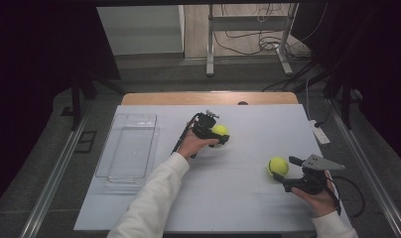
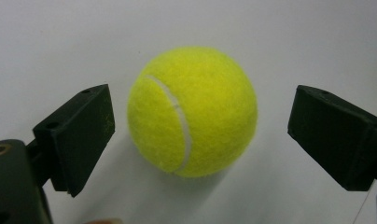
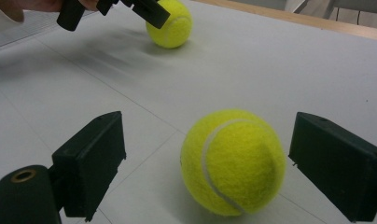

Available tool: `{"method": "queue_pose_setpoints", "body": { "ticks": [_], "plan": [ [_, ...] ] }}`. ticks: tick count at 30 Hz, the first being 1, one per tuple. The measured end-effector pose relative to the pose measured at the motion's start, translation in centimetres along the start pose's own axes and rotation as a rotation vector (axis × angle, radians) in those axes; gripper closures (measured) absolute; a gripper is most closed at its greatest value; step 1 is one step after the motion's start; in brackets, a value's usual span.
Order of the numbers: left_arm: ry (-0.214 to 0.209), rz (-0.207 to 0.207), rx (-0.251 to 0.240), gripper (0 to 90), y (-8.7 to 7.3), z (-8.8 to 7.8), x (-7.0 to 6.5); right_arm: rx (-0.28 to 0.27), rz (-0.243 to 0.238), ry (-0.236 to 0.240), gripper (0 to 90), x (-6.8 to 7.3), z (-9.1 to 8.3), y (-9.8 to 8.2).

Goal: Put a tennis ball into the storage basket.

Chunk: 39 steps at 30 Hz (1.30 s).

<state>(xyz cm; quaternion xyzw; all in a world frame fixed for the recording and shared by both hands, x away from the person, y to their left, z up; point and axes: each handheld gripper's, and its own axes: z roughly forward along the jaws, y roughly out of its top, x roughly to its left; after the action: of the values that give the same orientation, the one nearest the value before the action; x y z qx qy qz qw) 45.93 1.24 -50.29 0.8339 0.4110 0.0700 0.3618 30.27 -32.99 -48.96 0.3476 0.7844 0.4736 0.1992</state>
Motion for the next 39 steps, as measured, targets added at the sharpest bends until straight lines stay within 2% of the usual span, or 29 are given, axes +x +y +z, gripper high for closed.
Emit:
{"method": "queue_pose_setpoints", "body": {
  "ticks": [8,12,14,20,30,39],
  "plan": [
    [0.011,-0.002,0.019,13.4,-0.2,0.7,0.0,-0.002,0.000,0.001,11.1,0.0,0.0,0.0],
    [0.041,-0.017,0.043,20.0,-0.3,0.9,-0.1,-0.003,0.000,0.000,11.1,0.0,-0.1,0.0],
    [0.037,-0.021,0.041,25.7,-0.3,1.0,-0.1,-0.003,0.000,0.000,11.1,0.0,0.0,0.0],
    [0.042,-0.001,0.041,27.0,-0.3,0.9,-0.2,-0.003,0.001,0.000,11.2,0.0,0.0,0.0],
    [0.034,0.050,0.009,27.2,-0.3,-0.1,-1.0,-0.005,0.000,-0.002,11.2,0.0,-0.1,0.0],
    [0.029,0.050,-0.021,27.3,-1.1,-1.6,-1.3,-0.004,0.002,-0.005,11.3,0.0,-0.1,0.0]
  ]
}}
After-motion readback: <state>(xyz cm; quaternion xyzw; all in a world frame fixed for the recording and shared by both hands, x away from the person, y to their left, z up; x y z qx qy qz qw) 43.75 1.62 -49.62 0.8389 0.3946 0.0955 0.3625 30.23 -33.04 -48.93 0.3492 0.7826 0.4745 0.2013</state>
